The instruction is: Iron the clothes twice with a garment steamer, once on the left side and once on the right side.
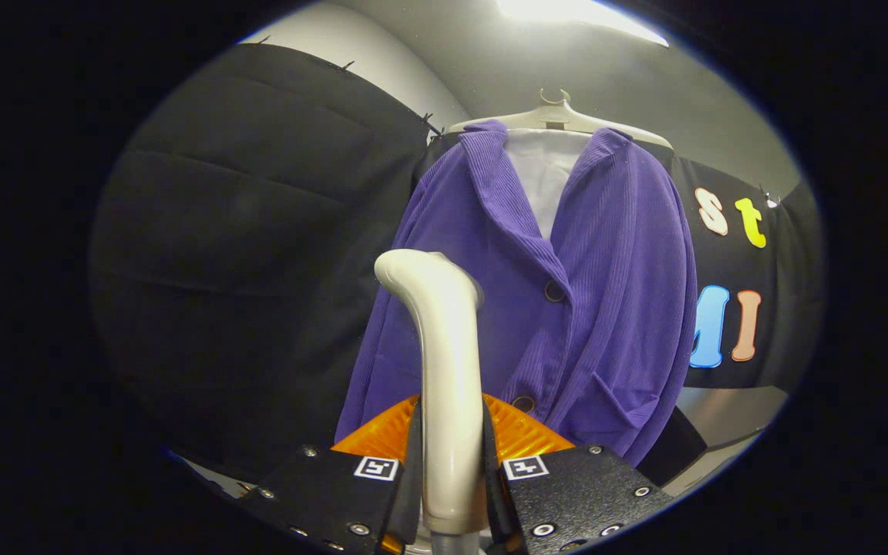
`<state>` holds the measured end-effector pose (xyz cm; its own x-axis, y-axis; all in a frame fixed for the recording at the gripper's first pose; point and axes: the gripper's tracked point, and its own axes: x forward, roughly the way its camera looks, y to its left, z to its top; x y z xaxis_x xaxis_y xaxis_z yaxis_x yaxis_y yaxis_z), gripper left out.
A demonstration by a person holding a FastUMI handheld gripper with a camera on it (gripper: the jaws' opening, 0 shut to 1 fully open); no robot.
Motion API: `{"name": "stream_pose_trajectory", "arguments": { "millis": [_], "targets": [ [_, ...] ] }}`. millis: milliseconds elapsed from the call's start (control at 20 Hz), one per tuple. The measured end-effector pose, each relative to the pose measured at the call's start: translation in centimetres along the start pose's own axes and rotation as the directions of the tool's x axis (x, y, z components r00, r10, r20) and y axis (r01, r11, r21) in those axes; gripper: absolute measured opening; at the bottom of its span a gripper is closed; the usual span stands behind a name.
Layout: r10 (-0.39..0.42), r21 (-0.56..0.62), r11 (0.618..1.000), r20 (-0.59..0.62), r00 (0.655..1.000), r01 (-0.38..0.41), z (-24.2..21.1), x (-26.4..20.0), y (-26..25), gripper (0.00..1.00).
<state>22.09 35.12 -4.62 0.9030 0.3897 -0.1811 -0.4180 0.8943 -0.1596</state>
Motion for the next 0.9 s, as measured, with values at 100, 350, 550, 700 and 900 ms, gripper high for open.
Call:
{"name": "stream_pose_trajectory", "arguments": {
  "millis": [100,350,550,700,900],
  "targets": [
    [0.005,0.010,1.000,-0.030,1.000,-0.005,-1.6,-0.5,0.4,0.35],
    [0.030,0.012,1.000,-0.097,0.995,-0.029,-5.3,-1.9,1.4,0.35],
    [0.047,0.019,0.999,-0.144,0.989,-0.044,-7.8,-2.7,2.3,0.35],
    [0.051,0.043,0.998,-0.168,0.985,-0.044,-9.6,-3.2,2.4,0.35],
    [0.063,0.051,0.997,-0.212,0.975,-0.054,-12.0,-3.9,3.1,0.35]
  ]
}}
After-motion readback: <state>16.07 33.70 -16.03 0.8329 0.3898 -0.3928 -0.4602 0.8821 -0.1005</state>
